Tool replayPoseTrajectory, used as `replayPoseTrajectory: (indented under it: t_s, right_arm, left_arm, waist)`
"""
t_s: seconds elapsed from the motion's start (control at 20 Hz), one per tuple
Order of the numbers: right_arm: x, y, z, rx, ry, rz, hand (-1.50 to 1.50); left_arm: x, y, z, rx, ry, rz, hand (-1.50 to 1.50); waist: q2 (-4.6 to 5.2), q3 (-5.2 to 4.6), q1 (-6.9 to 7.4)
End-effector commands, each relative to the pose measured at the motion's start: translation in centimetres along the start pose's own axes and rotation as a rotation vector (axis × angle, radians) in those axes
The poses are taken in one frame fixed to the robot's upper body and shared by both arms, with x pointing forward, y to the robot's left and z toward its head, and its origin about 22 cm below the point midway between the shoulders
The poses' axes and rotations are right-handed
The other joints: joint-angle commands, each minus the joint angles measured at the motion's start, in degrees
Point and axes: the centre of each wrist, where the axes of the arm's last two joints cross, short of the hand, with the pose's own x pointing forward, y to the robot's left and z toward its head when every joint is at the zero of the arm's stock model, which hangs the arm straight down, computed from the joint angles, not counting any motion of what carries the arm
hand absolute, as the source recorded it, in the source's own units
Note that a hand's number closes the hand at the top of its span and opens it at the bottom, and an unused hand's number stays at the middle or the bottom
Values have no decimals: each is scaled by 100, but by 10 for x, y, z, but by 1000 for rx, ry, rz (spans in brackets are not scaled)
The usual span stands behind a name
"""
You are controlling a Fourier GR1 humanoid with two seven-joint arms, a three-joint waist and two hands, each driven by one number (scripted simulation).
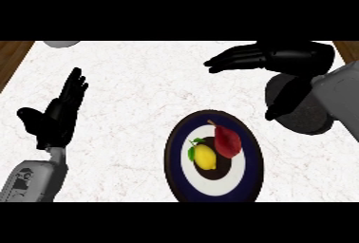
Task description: Pick the lemon from the plate and place it in the pan
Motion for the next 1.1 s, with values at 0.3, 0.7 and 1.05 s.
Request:
replayPoseTrajectory:
  t_s: [0.3,0.7,1.05]
  right_arm:
    - [46,-21,-67,118,-87,79,-150]
    - [53,30,-63,275,-171,-47,-150]
    - [77,57,-70,284,-48,32,-150]
  left_arm:
    - [6,13,-9,15,7,2,0]
    - [1,17,-5,20,-1,-7,0]
    - [-9,7,12,21,17,5,0]
  waist:
    - [-31,1,-69]
    - [-35,3,-129]
    - [-45,2,-130]
